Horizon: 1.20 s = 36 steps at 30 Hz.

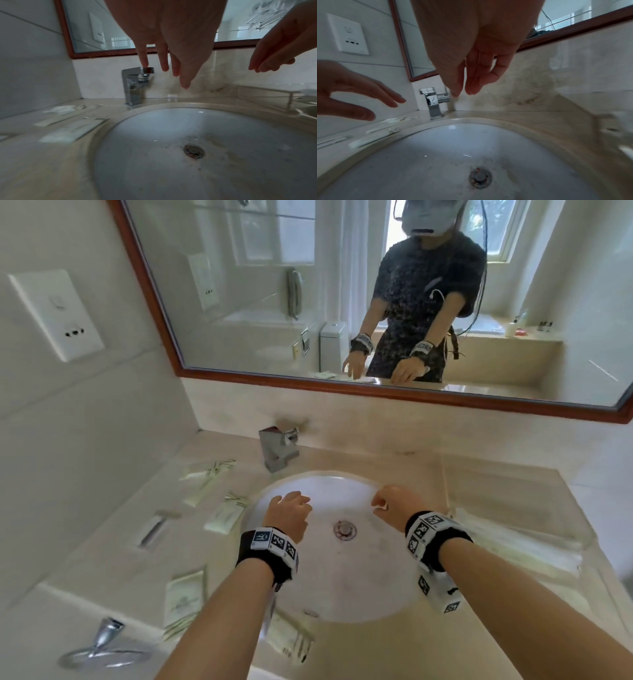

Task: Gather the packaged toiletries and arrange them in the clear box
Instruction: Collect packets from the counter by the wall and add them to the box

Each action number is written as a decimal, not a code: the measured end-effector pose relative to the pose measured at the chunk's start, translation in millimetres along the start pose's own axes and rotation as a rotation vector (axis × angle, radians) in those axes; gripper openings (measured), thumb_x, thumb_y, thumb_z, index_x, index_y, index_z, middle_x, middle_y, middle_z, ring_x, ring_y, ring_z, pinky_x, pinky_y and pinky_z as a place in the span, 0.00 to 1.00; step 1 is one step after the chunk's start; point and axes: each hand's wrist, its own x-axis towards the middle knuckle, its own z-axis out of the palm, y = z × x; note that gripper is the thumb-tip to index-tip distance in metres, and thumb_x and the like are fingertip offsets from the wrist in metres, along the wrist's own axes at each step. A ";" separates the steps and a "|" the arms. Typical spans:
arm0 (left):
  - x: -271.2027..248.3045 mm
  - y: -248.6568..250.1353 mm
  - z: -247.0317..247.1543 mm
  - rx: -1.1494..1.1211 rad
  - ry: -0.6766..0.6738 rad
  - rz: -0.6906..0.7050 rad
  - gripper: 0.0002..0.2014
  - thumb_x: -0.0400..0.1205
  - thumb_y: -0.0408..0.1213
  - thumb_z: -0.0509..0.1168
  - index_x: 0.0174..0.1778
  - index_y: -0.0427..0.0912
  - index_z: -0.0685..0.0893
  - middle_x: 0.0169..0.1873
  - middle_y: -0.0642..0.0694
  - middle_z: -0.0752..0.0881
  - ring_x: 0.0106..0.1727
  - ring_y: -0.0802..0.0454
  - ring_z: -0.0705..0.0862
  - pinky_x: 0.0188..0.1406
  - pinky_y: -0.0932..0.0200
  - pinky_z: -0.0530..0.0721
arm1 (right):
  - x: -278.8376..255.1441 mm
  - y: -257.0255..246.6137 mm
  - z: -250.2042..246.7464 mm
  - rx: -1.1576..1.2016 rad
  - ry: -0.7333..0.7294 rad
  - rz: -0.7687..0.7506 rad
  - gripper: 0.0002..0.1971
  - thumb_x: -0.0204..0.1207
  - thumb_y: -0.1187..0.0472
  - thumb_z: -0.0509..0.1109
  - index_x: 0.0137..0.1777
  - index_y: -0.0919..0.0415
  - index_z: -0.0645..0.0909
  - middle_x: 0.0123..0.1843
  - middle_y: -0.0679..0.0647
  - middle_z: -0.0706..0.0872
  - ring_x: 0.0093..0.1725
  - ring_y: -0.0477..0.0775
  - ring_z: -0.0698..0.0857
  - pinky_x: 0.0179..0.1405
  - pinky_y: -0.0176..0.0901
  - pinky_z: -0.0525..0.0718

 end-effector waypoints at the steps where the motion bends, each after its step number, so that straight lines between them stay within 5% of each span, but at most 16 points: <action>1: -5.6 -16.3 -0.4 0.006 -0.006 -0.011 0.19 0.84 0.37 0.59 0.72 0.45 0.75 0.78 0.51 0.69 0.82 0.53 0.61 0.79 0.50 0.61 | 5.3 -15.9 2.6 -0.003 -0.008 -0.008 0.13 0.81 0.58 0.64 0.61 0.57 0.83 0.63 0.53 0.84 0.63 0.55 0.82 0.62 0.43 0.78; 9: -57.8 -137.7 7.1 0.012 -0.029 -0.101 0.18 0.83 0.35 0.60 0.70 0.45 0.77 0.76 0.51 0.72 0.81 0.52 0.63 0.77 0.50 0.64 | 43.7 -139.0 36.1 -0.020 -0.119 -0.042 0.12 0.80 0.55 0.64 0.60 0.55 0.84 0.61 0.52 0.85 0.62 0.54 0.82 0.62 0.46 0.80; 13: -85.8 -186.2 18.6 -0.060 -0.211 -0.117 0.21 0.81 0.44 0.65 0.71 0.46 0.76 0.74 0.48 0.74 0.76 0.48 0.70 0.74 0.49 0.70 | 54.7 -194.9 59.3 0.012 -0.308 -0.028 0.15 0.74 0.51 0.73 0.56 0.57 0.86 0.55 0.53 0.89 0.55 0.54 0.86 0.60 0.46 0.85; 15: -97.1 -201.2 29.2 -0.110 -0.339 -0.122 0.28 0.77 0.52 0.69 0.72 0.47 0.75 0.73 0.48 0.74 0.73 0.47 0.73 0.71 0.49 0.73 | 58.6 -215.6 76.4 -0.023 -0.475 -0.008 0.18 0.67 0.48 0.79 0.51 0.60 0.88 0.45 0.53 0.90 0.46 0.53 0.87 0.56 0.47 0.87; 17: -104.5 -211.0 44.4 -0.126 -0.425 -0.136 0.35 0.69 0.57 0.74 0.71 0.51 0.74 0.70 0.49 0.75 0.68 0.44 0.77 0.66 0.49 0.78 | 72.4 -220.1 108.8 -0.148 -0.592 0.041 0.23 0.57 0.44 0.83 0.46 0.60 0.89 0.36 0.50 0.90 0.39 0.52 0.89 0.49 0.48 0.90; 20: -112.2 -215.4 63.3 -0.136 -0.463 -0.145 0.42 0.56 0.58 0.80 0.66 0.59 0.71 0.62 0.54 0.76 0.58 0.43 0.83 0.57 0.49 0.83 | 101.5 -195.7 178.3 -0.337 -0.709 0.079 0.34 0.43 0.37 0.84 0.48 0.58 0.88 0.42 0.49 0.94 0.38 0.49 0.92 0.37 0.48 0.91; 25: -108.6 -210.1 73.4 -0.118 -0.466 -0.092 0.34 0.57 0.52 0.80 0.56 0.55 0.72 0.53 0.51 0.79 0.44 0.44 0.85 0.43 0.50 0.86 | 73.0 -221.3 169.7 -0.415 -0.777 0.073 0.22 0.46 0.40 0.84 0.25 0.55 0.81 0.29 0.48 0.86 0.22 0.48 0.80 0.37 0.40 0.84; 28: -105.4 -210.4 79.5 -0.180 -0.473 -0.123 0.33 0.55 0.52 0.79 0.53 0.57 0.70 0.51 0.53 0.82 0.44 0.44 0.87 0.43 0.47 0.88 | 56.0 -231.0 164.0 -0.456 -0.748 0.071 0.27 0.54 0.44 0.83 0.40 0.65 0.80 0.43 0.60 0.90 0.33 0.54 0.83 0.39 0.46 0.87; 32: -110.2 -204.9 80.5 -0.222 -0.470 -0.168 0.33 0.56 0.50 0.78 0.53 0.57 0.69 0.45 0.50 0.85 0.40 0.45 0.87 0.40 0.48 0.89 | 50.4 -226.8 170.8 -0.432 -0.663 0.025 0.34 0.51 0.47 0.83 0.57 0.63 0.85 0.61 0.60 0.87 0.43 0.55 0.88 0.40 0.45 0.88; 34: -111.8 -199.7 74.0 -0.224 -0.467 -0.156 0.28 0.60 0.48 0.77 0.53 0.51 0.74 0.47 0.48 0.87 0.41 0.44 0.88 0.40 0.54 0.88 | 53.2 -217.8 182.4 -0.405 -0.653 0.037 0.36 0.47 0.44 0.82 0.58 0.59 0.85 0.53 0.56 0.90 0.35 0.51 0.86 0.33 0.38 0.85; 36: -112.8 -195.4 70.9 -0.217 -0.474 -0.157 0.26 0.64 0.46 0.77 0.56 0.45 0.78 0.51 0.45 0.88 0.45 0.43 0.89 0.40 0.57 0.86 | 51.6 -210.8 191.9 -0.400 -0.676 0.078 0.29 0.44 0.41 0.81 0.45 0.56 0.88 0.34 0.47 0.88 0.22 0.45 0.79 0.29 0.35 0.81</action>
